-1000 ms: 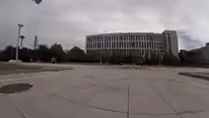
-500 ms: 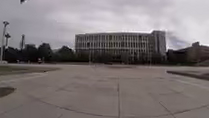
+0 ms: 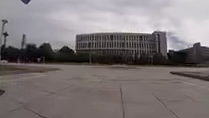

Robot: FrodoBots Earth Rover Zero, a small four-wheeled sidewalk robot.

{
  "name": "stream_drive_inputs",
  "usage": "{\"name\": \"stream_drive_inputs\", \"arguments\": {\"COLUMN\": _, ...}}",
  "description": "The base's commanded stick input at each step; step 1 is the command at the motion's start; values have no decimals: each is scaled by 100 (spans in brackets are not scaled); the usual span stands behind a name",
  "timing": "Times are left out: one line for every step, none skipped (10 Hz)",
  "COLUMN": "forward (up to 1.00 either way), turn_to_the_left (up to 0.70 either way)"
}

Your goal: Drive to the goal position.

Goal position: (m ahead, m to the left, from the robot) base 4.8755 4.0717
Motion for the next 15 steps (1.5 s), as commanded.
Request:
{"name": "stream_drive_inputs", "arguments": {"forward": 70, "turn_to_the_left": 0}}
{"name": "stream_drive_inputs", "arguments": {"forward": 70, "turn_to_the_left": 0}}
{"name": "stream_drive_inputs", "arguments": {"forward": 70, "turn_to_the_left": 0}}
{"name": "stream_drive_inputs", "arguments": {"forward": 70, "turn_to_the_left": 0}}
{"name": "stream_drive_inputs", "arguments": {"forward": 70, "turn_to_the_left": 0}}
{"name": "stream_drive_inputs", "arguments": {"forward": 70, "turn_to_the_left": 0}}
{"name": "stream_drive_inputs", "arguments": {"forward": 70, "turn_to_the_left": 0}}
{"name": "stream_drive_inputs", "arguments": {"forward": 70, "turn_to_the_left": 0}}
{"name": "stream_drive_inputs", "arguments": {"forward": 70, "turn_to_the_left": 0}}
{"name": "stream_drive_inputs", "arguments": {"forward": 70, "turn_to_the_left": 0}}
{"name": "stream_drive_inputs", "arguments": {"forward": 70, "turn_to_the_left": 0}}
{"name": "stream_drive_inputs", "arguments": {"forward": 70, "turn_to_the_left": 0}}
{"name": "stream_drive_inputs", "arguments": {"forward": 70, "turn_to_the_left": 0}}
{"name": "stream_drive_inputs", "arguments": {"forward": 70, "turn_to_the_left": 0}}
{"name": "stream_drive_inputs", "arguments": {"forward": 70, "turn_to_the_left": 0}}
